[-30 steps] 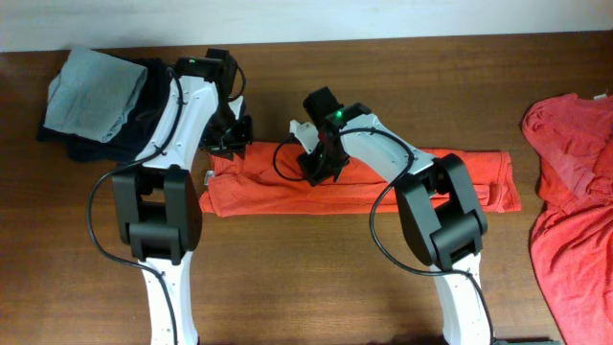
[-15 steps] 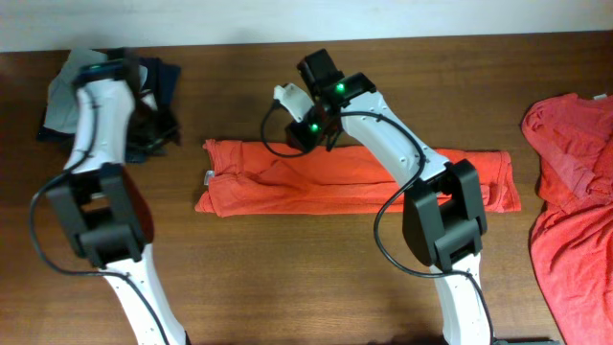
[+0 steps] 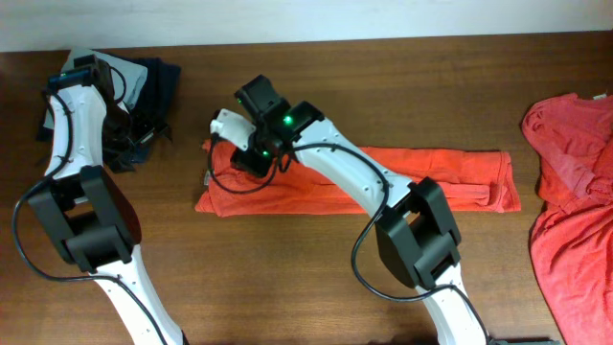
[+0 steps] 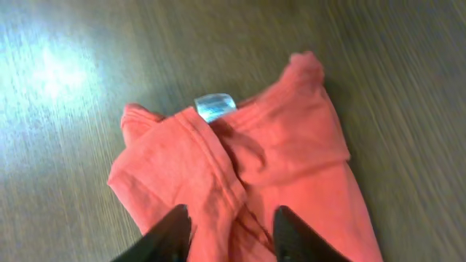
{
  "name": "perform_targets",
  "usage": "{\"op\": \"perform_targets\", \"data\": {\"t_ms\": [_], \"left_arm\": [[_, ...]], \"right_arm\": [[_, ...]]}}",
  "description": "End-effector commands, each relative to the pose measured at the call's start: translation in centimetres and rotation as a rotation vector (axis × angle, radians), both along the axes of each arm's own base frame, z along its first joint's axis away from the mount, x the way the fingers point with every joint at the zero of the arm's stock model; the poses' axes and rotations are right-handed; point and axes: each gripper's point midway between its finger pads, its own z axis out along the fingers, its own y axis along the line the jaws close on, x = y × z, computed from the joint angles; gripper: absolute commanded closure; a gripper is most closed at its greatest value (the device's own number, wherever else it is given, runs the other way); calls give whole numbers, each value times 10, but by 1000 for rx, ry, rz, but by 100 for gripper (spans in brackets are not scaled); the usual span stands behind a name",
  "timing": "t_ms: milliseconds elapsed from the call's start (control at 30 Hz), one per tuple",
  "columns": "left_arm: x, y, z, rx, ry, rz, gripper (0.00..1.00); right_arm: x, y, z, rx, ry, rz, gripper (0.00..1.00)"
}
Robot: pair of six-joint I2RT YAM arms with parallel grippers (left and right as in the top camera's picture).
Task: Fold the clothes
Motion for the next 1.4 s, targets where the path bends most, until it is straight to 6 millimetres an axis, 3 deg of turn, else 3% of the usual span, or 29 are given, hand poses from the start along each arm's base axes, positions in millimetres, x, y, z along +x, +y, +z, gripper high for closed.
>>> {"op": "perform_targets", "data": {"t_ms": [0,133,300,533,867,1133,1367], "left_arm": [[4,-1,6,-6,-20,7,1],[4,-1,6,-6,-20,7,1],[4,-1,6,-6,-20,7,1],[3,-1,6,-6,-20,7,1],[4,-1,6,-6,-20,7,1],[3,-1,6,-5,-19,7,1],[3,-1,6,-5,-19,7,1]], "right_arm": [[-1,2,-10,-18,-20,40,64],[-7,1,-18,-37,-15,68,64],[-8,-1,-29,-56,0,76,54],[-8,-7,-57,-93,44,76,54],[0,-21,-77,-103,92,49,45],[-8,-18,-86,-84,142,67,45],[-14,-13,-82,-45,174,90,54]]}}
